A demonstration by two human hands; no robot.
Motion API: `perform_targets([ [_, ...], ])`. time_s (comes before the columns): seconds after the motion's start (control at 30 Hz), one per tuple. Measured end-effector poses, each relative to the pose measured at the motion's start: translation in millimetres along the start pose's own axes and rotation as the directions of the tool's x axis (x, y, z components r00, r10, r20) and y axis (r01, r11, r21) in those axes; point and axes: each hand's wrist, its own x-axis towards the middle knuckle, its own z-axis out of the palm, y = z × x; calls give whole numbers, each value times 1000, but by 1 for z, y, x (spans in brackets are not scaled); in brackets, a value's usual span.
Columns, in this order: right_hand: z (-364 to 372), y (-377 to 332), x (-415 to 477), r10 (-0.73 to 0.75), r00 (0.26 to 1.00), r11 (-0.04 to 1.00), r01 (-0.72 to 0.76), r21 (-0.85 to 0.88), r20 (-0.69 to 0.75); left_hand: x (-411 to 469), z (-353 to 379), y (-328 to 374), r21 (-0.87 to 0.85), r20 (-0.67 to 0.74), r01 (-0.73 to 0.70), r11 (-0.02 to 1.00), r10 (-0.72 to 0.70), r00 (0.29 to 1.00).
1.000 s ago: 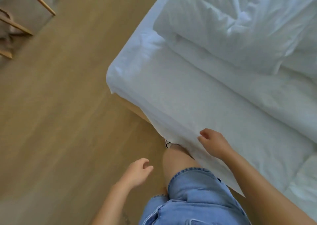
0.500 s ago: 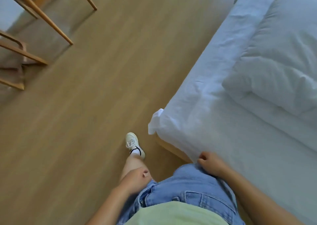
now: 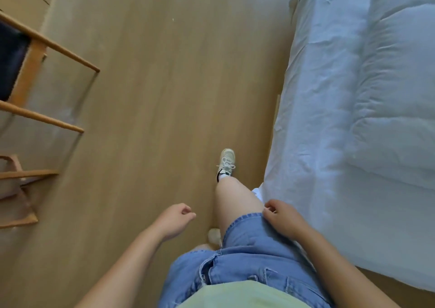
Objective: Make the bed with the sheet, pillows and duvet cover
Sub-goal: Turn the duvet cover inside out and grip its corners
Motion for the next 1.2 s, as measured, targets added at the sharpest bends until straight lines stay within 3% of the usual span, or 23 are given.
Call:
perform_targets([
  [0.13,-79,-22,48,101,985,966,-63,250,-142,43,-68,92,169,12,-108,980,108,994],
  [0.23,-163,-20,66,221,910,909,-62,413,-351,76,-111,197,318,58,-225,921,218,974],
  [0.37,-270,2,60,397,772,824,-62,564,-496,105,-132,376,592,177,-436,678,418,891],
  [0.53,-360,51,53,670,488,679,-98,727,-560,110,-87,585,720,379,-640,270,620,687],
  [0.6,-381,70,62,736,446,622,-151,768,-509,112,-59,654,722,436,-681,123,683,586],
  [0.7,-402,90,92,825,407,512,-245,824,-392,125,-14,749,683,506,-725,-91,774,380],
  [0.77,-414,94,121,875,399,398,-268,877,-275,145,8,802,685,539,-703,-192,782,311],
  [0.83,-430,98,147,910,352,325,-273,905,-221,169,29,847,703,569,-670,-238,753,331],
  [0.9,-455,104,163,936,277,287,-234,929,-220,186,50,889,717,566,-661,-221,737,368],
  [1.03,-505,126,176,931,159,357,-213,910,-328,207,89,945,680,482,-733,-17,763,430],
  [1.1,-526,140,170,904,18,420,-238,876,-428,220,97,947,667,487,-745,23,744,458],
  [1.17,-554,163,161,837,-168,476,-250,843,-522,234,99,936,663,550,-743,-90,732,402],
  [1.2,-568,176,157,831,-207,462,-261,848,-516,239,97,928,643,605,-744,-182,716,349],
])
